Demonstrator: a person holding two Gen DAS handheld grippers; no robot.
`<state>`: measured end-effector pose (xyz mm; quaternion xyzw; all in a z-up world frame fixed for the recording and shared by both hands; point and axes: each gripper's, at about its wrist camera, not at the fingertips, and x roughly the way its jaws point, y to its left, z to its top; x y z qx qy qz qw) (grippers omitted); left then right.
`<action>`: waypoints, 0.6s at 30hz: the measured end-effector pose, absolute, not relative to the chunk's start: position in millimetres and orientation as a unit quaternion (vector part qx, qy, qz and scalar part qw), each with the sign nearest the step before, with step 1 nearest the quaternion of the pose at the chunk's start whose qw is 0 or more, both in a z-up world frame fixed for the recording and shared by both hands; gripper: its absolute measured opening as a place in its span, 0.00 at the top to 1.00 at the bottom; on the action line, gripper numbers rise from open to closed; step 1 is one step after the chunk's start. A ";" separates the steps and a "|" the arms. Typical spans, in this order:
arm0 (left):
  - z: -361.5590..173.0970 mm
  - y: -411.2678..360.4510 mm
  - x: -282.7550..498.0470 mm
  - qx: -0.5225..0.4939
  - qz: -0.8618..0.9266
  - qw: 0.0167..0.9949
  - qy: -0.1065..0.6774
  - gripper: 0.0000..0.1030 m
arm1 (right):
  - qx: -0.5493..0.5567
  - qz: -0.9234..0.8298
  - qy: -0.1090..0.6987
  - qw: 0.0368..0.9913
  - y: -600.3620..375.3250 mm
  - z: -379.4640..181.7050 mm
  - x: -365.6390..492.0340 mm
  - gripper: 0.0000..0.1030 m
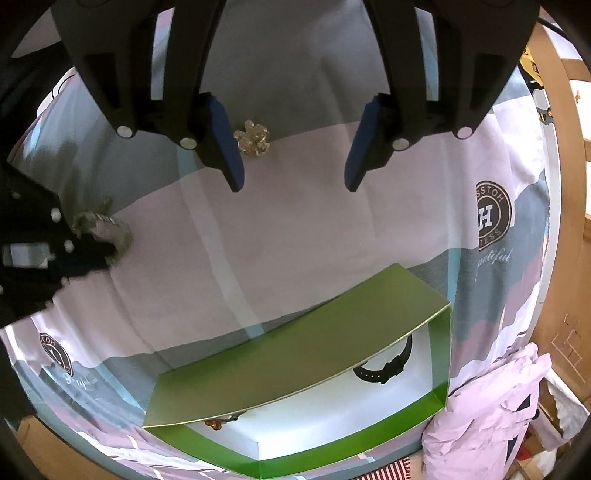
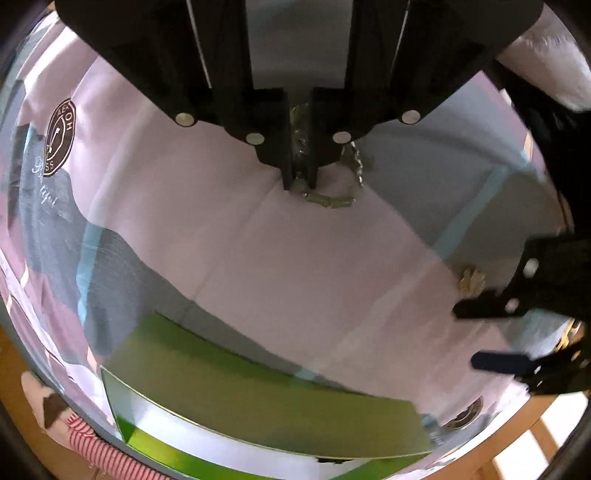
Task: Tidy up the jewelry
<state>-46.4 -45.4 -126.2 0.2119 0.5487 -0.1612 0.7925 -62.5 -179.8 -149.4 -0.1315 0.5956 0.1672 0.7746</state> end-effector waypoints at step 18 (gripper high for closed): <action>-128.0 -25.0 -50.9 0.201 -0.172 0.793 0.549 0.38 | -0.006 0.107 0.503 0.857 -219.7 -115.4 -38.4 0.57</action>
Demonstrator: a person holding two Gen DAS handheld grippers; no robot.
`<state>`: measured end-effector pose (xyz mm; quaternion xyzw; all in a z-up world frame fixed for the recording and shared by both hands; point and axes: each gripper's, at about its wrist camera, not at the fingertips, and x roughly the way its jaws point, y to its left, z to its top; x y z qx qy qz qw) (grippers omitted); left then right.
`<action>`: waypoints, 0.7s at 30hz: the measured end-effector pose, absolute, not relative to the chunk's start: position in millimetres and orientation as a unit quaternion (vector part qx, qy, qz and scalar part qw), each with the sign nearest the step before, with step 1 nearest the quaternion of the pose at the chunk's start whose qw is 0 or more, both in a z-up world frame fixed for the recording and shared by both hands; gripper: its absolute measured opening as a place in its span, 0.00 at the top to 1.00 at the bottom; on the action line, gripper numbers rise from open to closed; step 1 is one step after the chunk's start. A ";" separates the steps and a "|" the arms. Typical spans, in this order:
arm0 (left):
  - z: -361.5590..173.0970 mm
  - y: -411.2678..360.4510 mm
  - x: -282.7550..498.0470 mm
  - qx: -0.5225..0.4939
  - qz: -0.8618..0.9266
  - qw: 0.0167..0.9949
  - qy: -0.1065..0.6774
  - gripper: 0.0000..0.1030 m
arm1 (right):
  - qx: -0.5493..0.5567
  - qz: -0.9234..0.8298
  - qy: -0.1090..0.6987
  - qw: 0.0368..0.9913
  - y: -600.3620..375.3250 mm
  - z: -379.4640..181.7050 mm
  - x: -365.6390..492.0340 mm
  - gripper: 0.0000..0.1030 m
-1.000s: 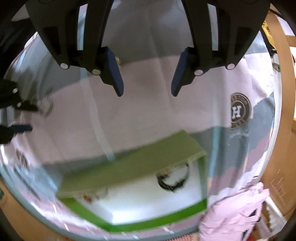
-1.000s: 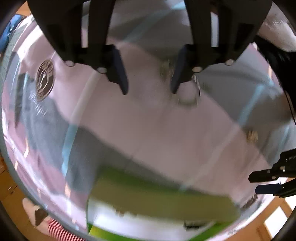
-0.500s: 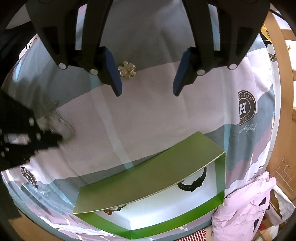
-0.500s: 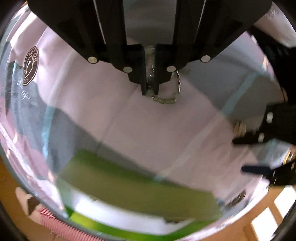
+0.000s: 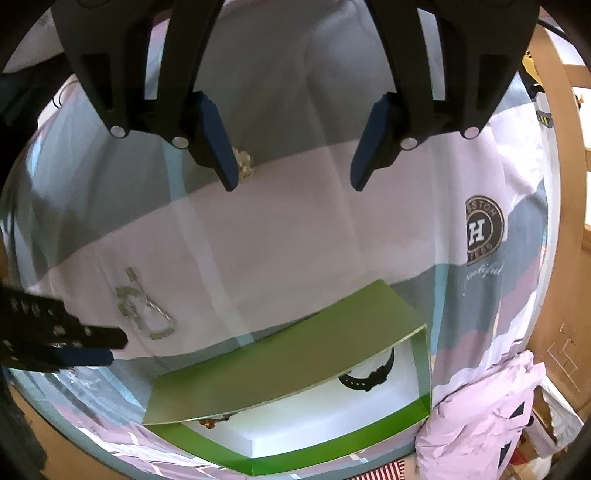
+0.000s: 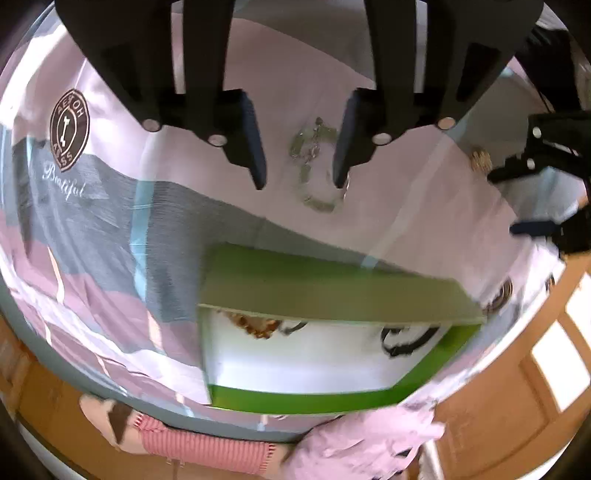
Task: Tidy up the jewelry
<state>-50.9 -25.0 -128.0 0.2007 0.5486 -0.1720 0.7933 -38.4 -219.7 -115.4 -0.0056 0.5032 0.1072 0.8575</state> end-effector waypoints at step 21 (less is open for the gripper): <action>-157.3 -21.5 -33.6 0.141 -0.133 0.815 0.546 0.72 | -0.013 0.107 0.519 0.848 -216.4 -123.8 -37.4 0.57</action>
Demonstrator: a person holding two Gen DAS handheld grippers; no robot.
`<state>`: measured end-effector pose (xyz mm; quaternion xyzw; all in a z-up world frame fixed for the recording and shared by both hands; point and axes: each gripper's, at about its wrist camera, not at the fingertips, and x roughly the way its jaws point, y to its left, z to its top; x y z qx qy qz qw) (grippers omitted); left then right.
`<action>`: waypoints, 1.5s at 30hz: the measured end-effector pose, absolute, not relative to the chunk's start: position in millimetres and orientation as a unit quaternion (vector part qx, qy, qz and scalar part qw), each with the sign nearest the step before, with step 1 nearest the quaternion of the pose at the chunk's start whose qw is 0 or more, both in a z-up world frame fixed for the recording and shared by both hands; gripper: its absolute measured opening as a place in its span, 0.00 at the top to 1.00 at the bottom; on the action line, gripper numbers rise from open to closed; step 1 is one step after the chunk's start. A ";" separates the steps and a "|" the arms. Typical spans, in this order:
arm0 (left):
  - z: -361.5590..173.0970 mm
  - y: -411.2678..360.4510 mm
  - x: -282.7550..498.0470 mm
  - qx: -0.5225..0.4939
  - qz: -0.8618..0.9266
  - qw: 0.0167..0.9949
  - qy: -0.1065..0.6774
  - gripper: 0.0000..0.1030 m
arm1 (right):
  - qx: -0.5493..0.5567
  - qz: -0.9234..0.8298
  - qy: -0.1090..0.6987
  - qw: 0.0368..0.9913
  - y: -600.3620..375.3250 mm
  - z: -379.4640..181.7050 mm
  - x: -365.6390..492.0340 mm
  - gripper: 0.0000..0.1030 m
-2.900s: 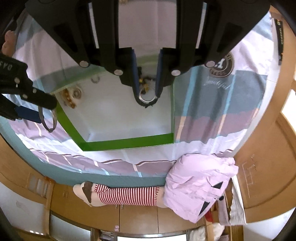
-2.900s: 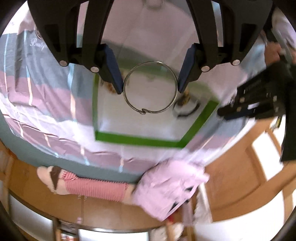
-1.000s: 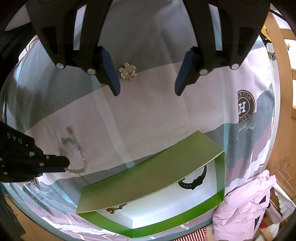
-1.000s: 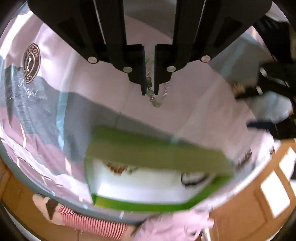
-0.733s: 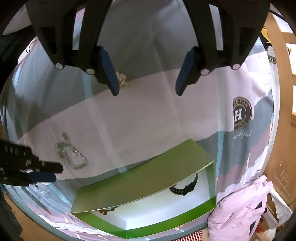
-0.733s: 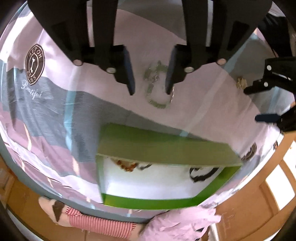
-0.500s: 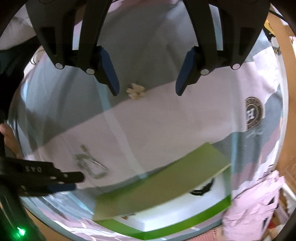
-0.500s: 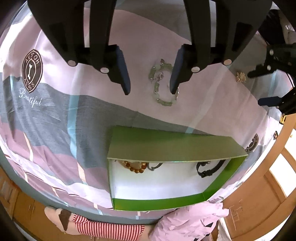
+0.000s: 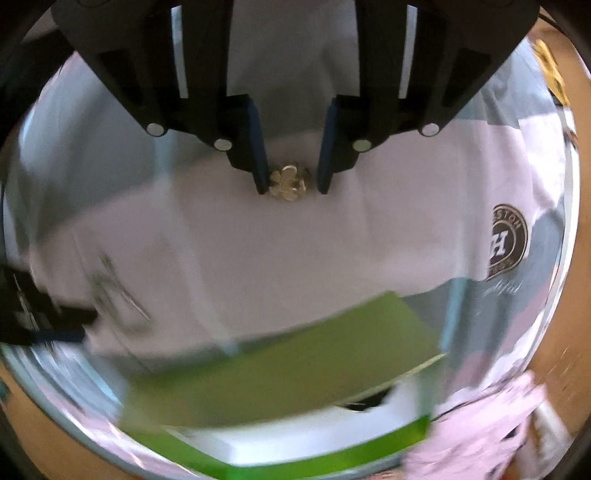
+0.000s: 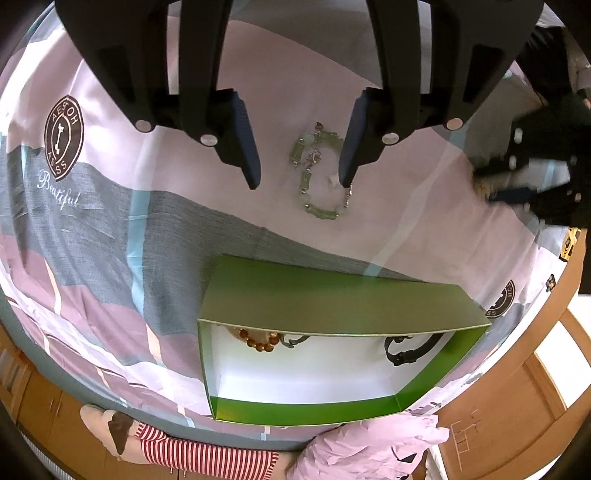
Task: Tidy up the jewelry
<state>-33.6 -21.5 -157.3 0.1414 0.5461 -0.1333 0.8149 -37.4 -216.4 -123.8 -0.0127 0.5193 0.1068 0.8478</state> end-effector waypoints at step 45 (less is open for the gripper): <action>-154.3 -9.1 -16.2 0.086 -0.102 0.827 0.547 0.68 | -0.073 0.097 0.538 0.834 -190.2 -151.1 -41.7 0.70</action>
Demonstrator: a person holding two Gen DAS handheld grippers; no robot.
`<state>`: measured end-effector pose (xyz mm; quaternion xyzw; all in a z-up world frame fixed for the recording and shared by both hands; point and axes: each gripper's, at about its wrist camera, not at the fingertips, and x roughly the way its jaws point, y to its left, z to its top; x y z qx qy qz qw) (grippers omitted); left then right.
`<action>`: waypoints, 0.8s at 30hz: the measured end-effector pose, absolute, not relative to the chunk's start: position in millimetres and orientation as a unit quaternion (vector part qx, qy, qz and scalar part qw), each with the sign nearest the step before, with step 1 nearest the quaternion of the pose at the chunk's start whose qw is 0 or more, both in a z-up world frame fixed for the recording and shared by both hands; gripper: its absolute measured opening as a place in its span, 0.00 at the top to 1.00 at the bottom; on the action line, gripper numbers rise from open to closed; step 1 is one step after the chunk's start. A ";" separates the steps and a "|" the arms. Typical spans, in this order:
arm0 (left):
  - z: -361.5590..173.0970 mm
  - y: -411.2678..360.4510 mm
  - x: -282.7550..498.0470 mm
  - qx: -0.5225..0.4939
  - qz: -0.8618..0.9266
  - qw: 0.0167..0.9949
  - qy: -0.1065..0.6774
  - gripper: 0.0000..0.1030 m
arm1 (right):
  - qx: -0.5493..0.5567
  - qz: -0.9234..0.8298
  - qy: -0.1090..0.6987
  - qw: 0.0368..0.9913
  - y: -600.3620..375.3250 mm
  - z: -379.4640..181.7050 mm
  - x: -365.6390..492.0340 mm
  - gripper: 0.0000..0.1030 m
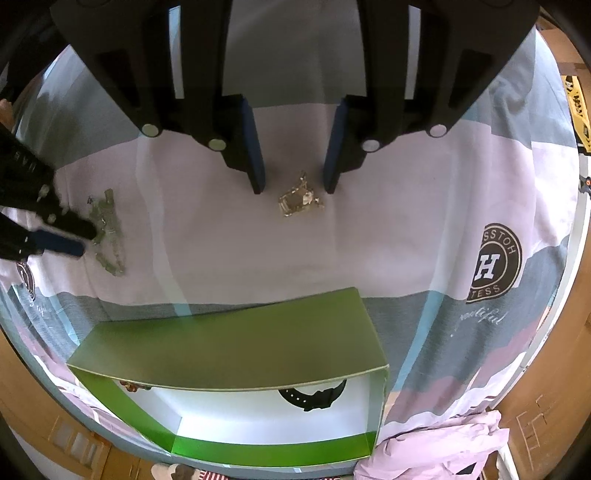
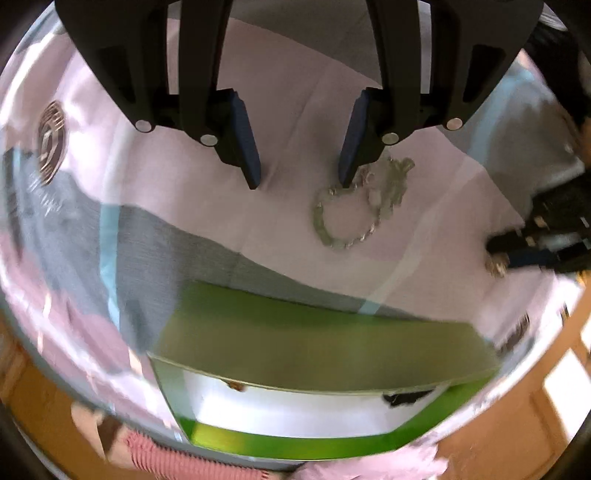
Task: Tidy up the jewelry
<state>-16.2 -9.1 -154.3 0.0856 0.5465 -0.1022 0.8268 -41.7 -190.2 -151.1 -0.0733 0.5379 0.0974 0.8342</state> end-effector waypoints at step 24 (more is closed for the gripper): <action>-156.2 -16.4 -21.0 0.098 -0.095 0.842 0.522 0.71 | -0.045 0.108 0.508 0.853 -180.1 -152.3 -27.7 0.67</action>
